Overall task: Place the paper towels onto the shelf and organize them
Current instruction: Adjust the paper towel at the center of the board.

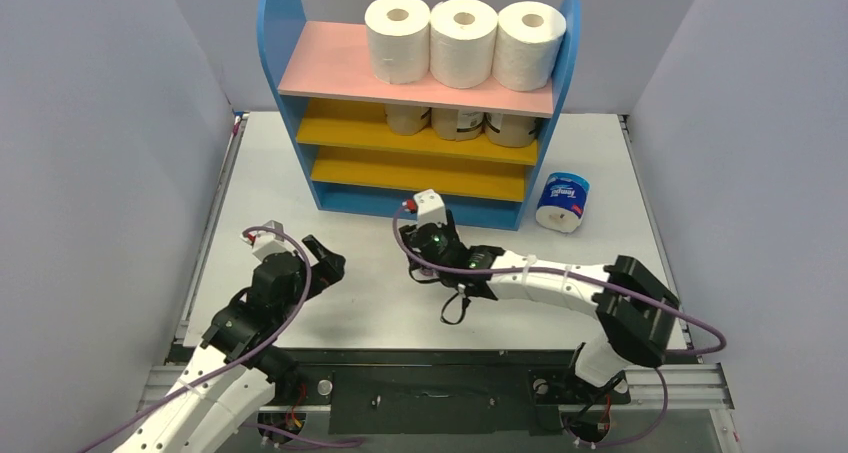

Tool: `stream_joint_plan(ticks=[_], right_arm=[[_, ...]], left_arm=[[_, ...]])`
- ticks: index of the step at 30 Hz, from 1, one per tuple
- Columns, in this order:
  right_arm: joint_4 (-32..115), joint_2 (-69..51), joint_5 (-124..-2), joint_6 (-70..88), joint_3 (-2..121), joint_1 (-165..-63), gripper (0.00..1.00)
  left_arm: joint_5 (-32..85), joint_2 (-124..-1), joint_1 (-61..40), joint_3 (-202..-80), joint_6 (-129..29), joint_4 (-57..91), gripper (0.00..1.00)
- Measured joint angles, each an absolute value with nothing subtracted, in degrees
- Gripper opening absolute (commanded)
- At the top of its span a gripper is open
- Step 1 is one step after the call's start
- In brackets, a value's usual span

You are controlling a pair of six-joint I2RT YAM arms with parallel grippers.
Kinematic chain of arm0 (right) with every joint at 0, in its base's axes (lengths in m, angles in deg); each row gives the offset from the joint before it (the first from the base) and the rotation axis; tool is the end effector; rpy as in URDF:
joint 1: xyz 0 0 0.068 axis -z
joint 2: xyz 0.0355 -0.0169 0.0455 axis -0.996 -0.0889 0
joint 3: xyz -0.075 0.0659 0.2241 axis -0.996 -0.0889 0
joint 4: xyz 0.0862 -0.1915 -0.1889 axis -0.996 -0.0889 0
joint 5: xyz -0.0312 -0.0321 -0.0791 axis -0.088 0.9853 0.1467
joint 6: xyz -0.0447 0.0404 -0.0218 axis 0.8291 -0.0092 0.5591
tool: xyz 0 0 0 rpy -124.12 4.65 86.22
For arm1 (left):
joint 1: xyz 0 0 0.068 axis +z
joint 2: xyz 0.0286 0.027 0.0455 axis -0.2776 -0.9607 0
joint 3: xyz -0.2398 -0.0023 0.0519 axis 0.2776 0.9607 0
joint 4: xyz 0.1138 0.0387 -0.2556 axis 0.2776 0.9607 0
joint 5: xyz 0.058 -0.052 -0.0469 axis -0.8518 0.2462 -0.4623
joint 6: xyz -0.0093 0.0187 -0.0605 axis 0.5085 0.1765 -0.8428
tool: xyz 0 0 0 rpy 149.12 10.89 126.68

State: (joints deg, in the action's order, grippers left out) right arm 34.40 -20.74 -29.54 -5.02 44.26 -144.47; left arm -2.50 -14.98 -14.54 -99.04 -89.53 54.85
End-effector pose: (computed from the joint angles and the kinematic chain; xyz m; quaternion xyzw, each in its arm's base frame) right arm 0.2109 0.3158 0.1776 -0.2046 0.8660 0.1069 0.4436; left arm 0.1608 -0.0751 0.2286 -0.2356 0.8373 -0.1861 0.4569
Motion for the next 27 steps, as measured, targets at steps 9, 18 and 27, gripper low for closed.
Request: stream_joint_plan(ticks=[9,18,27], right_arm=[[47.21,-2.14,-33.72,-17.39,23.12,-143.66,0.56],[44.85,7.37,-34.74,-22.22,17.27,-143.38,0.57],[25.62,8.33,-31.55,-16.93,27.28,-144.99,0.58]], left_arm=[[6.2,-16.14,-14.54,-92.96,-89.77,44.47,0.96],[14.62,-19.05,-14.54,-84.04,-93.85,28.4,0.96],[16.69,-23.02,-14.54,-83.32,-95.91,21.56,0.96]])
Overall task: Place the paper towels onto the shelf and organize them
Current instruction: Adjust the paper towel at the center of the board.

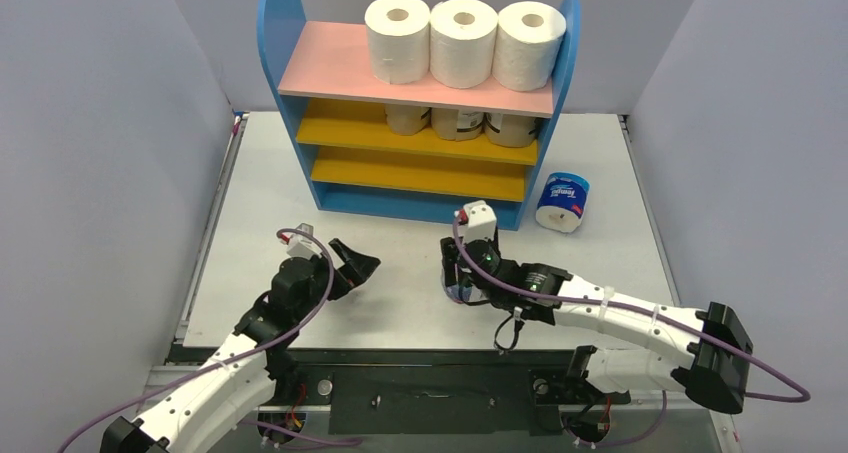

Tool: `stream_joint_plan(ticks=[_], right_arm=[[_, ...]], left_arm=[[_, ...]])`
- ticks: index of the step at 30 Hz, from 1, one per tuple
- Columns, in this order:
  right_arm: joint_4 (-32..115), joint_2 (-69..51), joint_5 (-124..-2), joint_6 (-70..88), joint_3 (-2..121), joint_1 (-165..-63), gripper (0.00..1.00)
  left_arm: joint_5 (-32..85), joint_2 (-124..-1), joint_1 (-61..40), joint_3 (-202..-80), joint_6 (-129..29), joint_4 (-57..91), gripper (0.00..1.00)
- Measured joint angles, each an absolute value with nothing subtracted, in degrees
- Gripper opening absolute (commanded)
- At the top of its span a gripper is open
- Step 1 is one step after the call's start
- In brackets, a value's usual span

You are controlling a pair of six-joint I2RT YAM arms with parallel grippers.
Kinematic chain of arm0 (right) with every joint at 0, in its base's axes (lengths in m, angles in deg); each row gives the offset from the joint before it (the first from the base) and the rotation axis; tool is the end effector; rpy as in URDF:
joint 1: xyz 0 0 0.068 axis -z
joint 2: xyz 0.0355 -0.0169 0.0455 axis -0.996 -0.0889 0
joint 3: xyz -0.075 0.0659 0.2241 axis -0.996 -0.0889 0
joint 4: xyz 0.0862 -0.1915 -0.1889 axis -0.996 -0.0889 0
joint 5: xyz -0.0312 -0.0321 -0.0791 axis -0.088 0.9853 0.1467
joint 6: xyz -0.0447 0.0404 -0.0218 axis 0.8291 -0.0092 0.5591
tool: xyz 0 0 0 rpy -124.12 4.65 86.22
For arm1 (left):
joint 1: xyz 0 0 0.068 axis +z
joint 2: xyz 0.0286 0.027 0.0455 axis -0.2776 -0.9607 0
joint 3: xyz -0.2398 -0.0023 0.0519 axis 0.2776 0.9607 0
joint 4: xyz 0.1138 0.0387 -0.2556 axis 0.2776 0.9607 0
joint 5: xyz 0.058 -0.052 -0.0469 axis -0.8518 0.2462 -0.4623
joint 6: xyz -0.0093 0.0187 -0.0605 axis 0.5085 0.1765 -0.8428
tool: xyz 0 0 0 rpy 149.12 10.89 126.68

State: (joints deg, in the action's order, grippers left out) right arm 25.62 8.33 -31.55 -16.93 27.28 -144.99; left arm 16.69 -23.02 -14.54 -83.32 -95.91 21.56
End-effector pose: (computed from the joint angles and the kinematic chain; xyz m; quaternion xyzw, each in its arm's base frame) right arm 0.1583 0.2345 0.2145 -0.1173 0.8731 0.1864 0.4349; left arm 0.1837 -0.1075 0.1604 -0.1991 0.8133 -0.3720 0.4007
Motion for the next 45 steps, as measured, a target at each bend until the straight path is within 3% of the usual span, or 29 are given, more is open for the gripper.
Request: stream_joint_plan(ticks=[8,22,26,30,34,40,45], right_arm=[[13.55,-4.24,-26.31,-10.0,41.0,-150.68,0.59],[2.25,-16.04,-20.6,-9.5,46.14,-152.08,0.56],[1.68,-16.81,-19.49,-9.43,46.36,-152.23,0.48],[1.7,-16.94,-19.47,-9.17,46.38,-152.51,0.3],[2.03,-17.07,-18.96,-9.02,46.38,-152.58,0.21],[2.62,-15.76,-18.96,-10.24,45.92,-152.56,0.16],[6.23,-6.99,-23.66,-12.89,41.86,-150.46,0.14]], left_arm=[[15.12,-18.74,-14.54,-83.32,-96.56,23.73,0.96],[14.47,-17.41,-14.54,-83.21,-96.52,25.96,0.96],[14.29,-17.43,-14.54,-83.21,-96.5,26.09,0.96],[14.27,-17.45,-14.54,-83.21,-96.5,26.15,0.96],[14.27,-17.49,-14.54,-83.21,-96.5,26.18,0.96],[14.27,-17.49,-14.54,-83.21,-96.5,26.18,0.96],[14.05,-17.49,-14.54,-83.21,-96.48,26.18,0.96]])
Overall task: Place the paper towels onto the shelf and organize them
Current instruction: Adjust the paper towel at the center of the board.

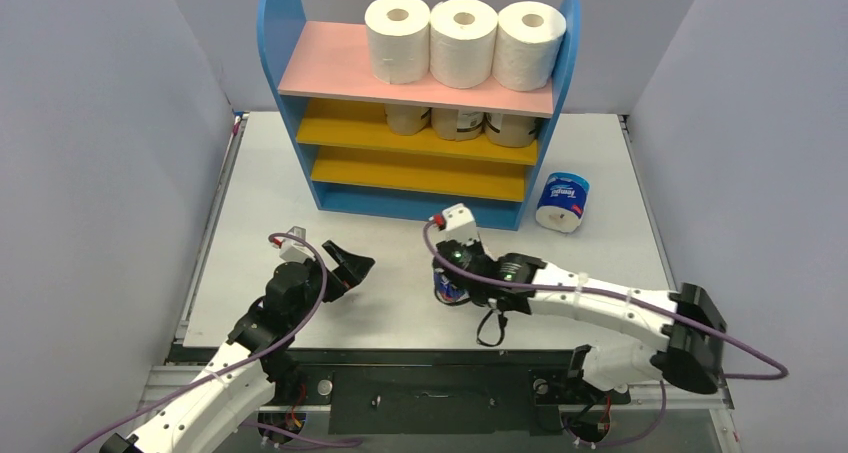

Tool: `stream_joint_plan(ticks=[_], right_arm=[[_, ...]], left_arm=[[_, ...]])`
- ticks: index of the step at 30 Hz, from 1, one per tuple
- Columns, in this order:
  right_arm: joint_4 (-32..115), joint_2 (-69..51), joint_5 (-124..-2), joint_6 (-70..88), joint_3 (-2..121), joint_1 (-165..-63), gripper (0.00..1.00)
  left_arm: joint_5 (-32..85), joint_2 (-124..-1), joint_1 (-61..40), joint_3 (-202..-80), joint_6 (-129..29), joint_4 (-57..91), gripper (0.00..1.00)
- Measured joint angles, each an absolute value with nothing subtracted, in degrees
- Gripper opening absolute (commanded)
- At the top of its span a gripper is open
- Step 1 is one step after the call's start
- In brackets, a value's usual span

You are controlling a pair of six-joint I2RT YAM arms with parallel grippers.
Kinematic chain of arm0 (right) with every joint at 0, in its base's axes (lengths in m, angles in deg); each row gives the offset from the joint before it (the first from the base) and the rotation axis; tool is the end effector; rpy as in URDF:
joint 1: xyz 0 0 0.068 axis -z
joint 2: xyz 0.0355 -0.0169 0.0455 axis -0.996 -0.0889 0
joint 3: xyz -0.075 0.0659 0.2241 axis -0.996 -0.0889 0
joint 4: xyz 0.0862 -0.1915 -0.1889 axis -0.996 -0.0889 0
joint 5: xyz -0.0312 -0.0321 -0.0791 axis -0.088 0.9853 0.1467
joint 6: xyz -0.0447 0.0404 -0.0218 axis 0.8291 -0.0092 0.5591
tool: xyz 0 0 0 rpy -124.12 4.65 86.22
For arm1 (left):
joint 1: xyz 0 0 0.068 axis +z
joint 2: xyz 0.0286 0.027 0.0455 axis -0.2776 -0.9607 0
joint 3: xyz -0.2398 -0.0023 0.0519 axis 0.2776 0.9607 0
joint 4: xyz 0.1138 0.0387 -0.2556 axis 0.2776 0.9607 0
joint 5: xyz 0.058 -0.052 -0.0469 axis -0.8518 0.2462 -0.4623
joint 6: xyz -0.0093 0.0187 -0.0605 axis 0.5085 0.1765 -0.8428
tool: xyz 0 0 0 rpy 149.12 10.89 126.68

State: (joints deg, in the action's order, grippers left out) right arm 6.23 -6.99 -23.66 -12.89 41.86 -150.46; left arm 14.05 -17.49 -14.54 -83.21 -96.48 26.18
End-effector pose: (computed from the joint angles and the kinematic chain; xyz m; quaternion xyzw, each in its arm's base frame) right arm 0.1518 0.2703 0.2054 -0.2184 0.8997 0.0186 0.3774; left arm 0.1770 -0.1009 0.1687 -0.2146 0.8051 -0.3641 0.4161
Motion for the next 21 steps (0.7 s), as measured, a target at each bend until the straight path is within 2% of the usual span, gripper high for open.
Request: stream_joint_plan(ticks=[9,21], right_arm=[[23.01,17.12,-38.04,-18.04,26.36,-139.09,0.15],[52.39,20.46,-57.06,-32.54,7.85,-131.29,0.16]], left_arm=[[14.01,-15.92,-14.54,-82.82,-96.65,25.15,0.96],[23.06,-15.44,-14.54,-73.82,-103.32,3.4,0.96]])
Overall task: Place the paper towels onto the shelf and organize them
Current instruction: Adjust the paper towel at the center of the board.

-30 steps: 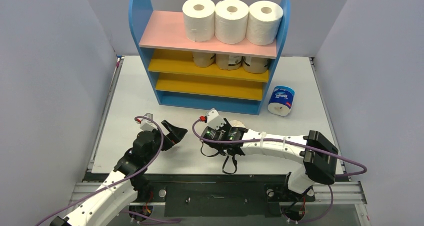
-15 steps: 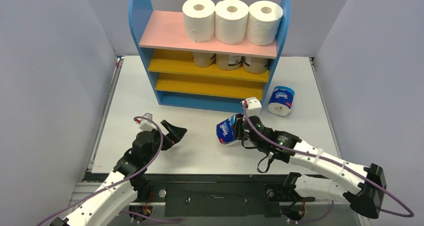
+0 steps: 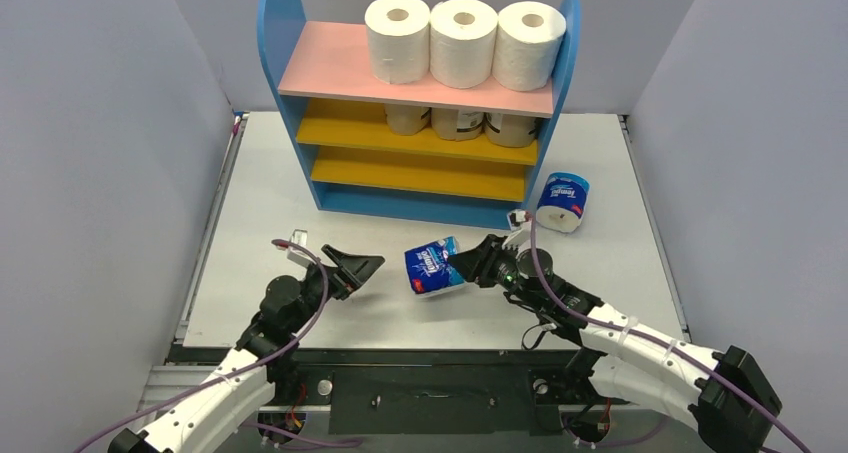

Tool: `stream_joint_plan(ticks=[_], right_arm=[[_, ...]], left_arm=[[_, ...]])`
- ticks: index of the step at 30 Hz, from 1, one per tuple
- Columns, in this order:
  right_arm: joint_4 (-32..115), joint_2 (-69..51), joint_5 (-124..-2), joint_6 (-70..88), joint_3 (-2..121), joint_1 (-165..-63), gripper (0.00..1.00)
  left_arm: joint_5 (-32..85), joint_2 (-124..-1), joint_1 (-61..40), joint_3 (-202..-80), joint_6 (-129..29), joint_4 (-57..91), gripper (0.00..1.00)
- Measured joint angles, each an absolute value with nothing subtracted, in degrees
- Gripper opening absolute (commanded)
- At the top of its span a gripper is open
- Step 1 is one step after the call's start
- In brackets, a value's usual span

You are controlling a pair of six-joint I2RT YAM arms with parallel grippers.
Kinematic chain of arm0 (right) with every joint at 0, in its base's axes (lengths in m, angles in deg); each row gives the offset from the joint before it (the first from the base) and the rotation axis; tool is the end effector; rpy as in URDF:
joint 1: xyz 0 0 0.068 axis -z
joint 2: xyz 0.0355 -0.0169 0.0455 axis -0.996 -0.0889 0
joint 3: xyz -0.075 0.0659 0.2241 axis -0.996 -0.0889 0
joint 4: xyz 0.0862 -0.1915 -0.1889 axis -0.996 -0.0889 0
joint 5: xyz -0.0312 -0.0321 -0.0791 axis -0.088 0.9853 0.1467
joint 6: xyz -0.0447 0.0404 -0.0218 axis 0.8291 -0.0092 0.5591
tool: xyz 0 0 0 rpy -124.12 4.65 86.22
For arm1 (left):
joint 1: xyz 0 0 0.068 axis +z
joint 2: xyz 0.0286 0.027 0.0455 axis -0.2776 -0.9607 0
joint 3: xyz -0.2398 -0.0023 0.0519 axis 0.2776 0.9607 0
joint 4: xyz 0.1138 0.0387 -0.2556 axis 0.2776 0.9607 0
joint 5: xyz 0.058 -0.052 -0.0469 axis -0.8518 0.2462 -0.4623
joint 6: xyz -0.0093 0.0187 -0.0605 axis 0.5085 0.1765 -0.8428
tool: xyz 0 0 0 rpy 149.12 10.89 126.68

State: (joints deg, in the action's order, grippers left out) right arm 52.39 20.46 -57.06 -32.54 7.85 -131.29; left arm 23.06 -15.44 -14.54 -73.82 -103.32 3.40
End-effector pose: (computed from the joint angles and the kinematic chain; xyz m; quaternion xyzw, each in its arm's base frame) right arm 0.1756 0.1861 0.1883 0.0061 0.8076 0.4408 0.3917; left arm 0.1733 -0.1077 0.1586 -0.1923 0.7265 -0.5089 0.4197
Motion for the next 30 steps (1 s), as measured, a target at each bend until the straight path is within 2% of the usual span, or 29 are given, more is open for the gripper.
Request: stream_joint_plan(ticks=[6,15,23,30], right_arm=[[69.26,18.21,-61.69,-40.49,0.52,-128.06,0.16],[92.37,6.41,-63.6,-50.41,-8.44,-126.81,0.16],[105.7,0.18,-64.19,-55.49,-9.2,-126.07,0.16],[109.48,-1.03,-65.21,-56.77,-9.2,-126.07,0.16]], left_arm=[[27.05,-18.98,-14.51,-73.23,-105.94,-7.13,0.96],[30.62,-24.4,-14.51,-72.59,-107.54,-14.74,0.96],[32.8,-28.03,-14.51,-72.59,-107.71,-16.56,0.96],[33.85,-29.01,-14.51,-72.59,-107.71,-17.17,0.96]])
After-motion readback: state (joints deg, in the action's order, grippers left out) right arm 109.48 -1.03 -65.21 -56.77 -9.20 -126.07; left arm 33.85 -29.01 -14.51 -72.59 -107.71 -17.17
